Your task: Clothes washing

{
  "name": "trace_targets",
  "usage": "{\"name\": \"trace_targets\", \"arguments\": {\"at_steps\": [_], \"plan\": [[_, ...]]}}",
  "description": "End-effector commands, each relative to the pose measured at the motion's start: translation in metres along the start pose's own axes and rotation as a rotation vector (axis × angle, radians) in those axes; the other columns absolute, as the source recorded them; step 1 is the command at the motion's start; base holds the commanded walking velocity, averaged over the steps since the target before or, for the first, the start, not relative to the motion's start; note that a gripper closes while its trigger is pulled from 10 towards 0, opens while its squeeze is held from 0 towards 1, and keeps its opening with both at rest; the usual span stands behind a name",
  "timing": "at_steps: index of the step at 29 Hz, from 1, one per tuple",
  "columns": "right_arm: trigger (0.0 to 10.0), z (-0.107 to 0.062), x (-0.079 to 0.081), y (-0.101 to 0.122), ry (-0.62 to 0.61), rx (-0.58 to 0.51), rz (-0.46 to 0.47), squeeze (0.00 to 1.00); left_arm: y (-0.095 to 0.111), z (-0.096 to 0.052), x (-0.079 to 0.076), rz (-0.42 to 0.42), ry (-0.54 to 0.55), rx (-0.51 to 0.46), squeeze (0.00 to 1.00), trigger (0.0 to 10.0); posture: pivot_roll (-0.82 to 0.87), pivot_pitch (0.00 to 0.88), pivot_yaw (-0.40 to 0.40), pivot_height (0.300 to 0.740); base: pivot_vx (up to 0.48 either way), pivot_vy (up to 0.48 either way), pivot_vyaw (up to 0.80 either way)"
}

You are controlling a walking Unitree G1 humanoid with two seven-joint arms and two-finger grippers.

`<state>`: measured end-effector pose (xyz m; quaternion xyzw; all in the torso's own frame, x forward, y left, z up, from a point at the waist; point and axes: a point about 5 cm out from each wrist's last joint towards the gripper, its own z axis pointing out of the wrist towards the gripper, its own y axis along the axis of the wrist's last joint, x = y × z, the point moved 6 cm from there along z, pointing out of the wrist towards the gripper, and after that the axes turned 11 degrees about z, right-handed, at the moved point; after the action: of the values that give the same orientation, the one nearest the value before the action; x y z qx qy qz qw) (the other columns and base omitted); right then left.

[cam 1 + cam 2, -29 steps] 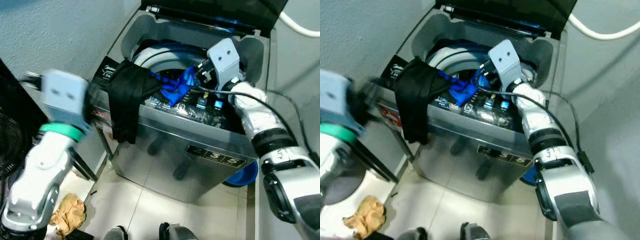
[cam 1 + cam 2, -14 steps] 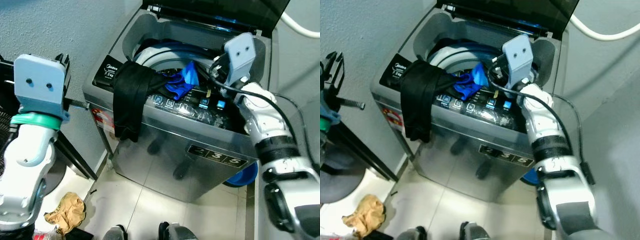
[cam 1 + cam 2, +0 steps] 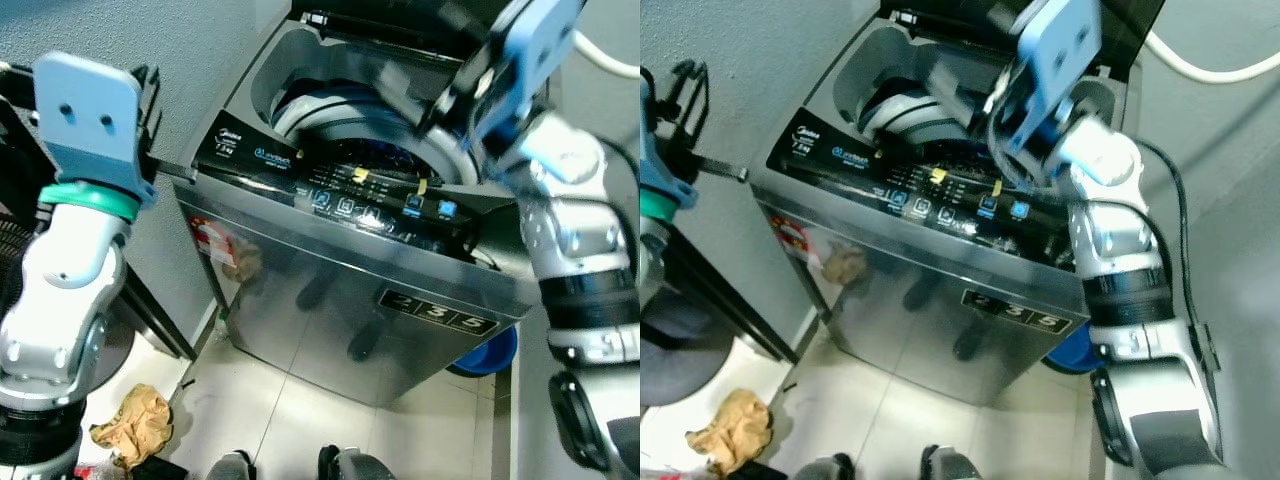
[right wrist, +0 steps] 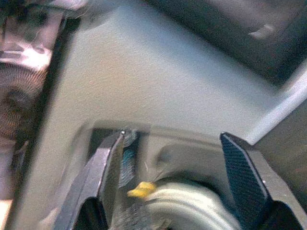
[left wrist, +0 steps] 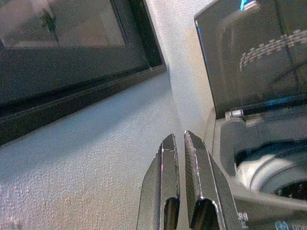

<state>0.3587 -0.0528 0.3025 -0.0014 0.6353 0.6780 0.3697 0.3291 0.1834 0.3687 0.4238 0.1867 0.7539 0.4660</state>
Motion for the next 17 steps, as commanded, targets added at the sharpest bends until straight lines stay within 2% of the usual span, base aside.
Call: {"name": "trace_targets", "arguments": {"at_steps": [1,4,8,9,11,12,13,14,15,17], "plan": [[10.0,0.003,0.005,-0.007,0.009,0.036,-0.035,0.00,-0.001,0.000,0.000,-0.009,-0.008,-0.003,0.00,10.0,0.07,0.103,-0.001,0.740,0.000,0.000,0.00],[10.0,0.011,0.001,-0.014,-0.070,0.011,0.018,0.00,0.000,0.001,-0.005,-0.017,-0.021,-0.007,0.00,10.0,0.09,0.108,-0.002,0.740,0.000,0.000,0.00],[10.0,0.011,-0.001,-0.013,-0.094,-0.003,0.037,0.00,0.000,0.000,-0.006,-0.018,-0.026,-0.007,0.00,10.0,0.09,0.109,-0.002,0.740,0.000,0.000,0.00],[10.0,0.011,-0.013,-0.010,-0.181,-0.036,0.074,0.00,-0.004,-0.001,-0.009,-0.015,-0.037,0.004,0.00,10.0,0.08,0.111,-0.001,0.740,0.000,0.000,0.00],[10.0,0.011,-0.013,-0.010,-0.181,-0.036,0.074,0.00,-0.004,-0.001,-0.009,-0.015,-0.037,0.004,0.00,10.0,0.08,0.111,-0.001,0.740,0.000,0.000,0.00],[10.0,0.005,-0.035,-0.004,-0.350,-0.102,0.145,0.00,-0.011,-0.002,-0.013,-0.027,-0.047,0.028,0.00,10.0,0.08,0.112,0.006,0.740,0.000,0.000,0.00],[10.0,-0.009,-0.061,0.004,-0.572,-0.198,0.226,0.00,-0.017,-0.003,-0.018,-0.061,-0.053,0.051,0.00,10.0,0.07,0.111,0.012,0.740,0.000,0.000,0.00],[10.0,-0.023,-0.076,0.006,-0.723,-0.256,0.287,0.00,-0.020,-0.004,-0.021,-0.086,-0.057,0.066,0.00,10.0,0.07,0.111,0.012,0.740,0.000,0.000,0.00],[10.0,-0.040,-0.088,0.013,-0.861,-0.334,0.322,0.00,-0.023,-0.003,-0.024,-0.106,-0.062,0.073,0.00,10.0,0.07,0.106,0.021,0.740,0.000,0.000,0.00],[10.0,-0.055,-0.095,0.022,-0.971,-0.408,0.331,0.00,-0.025,0.000,-0.028,-0.117,-0.070,0.074,0.00,10.0,0.07,0.106,0.021,0.740,0.000,0.000,0.00]]}}
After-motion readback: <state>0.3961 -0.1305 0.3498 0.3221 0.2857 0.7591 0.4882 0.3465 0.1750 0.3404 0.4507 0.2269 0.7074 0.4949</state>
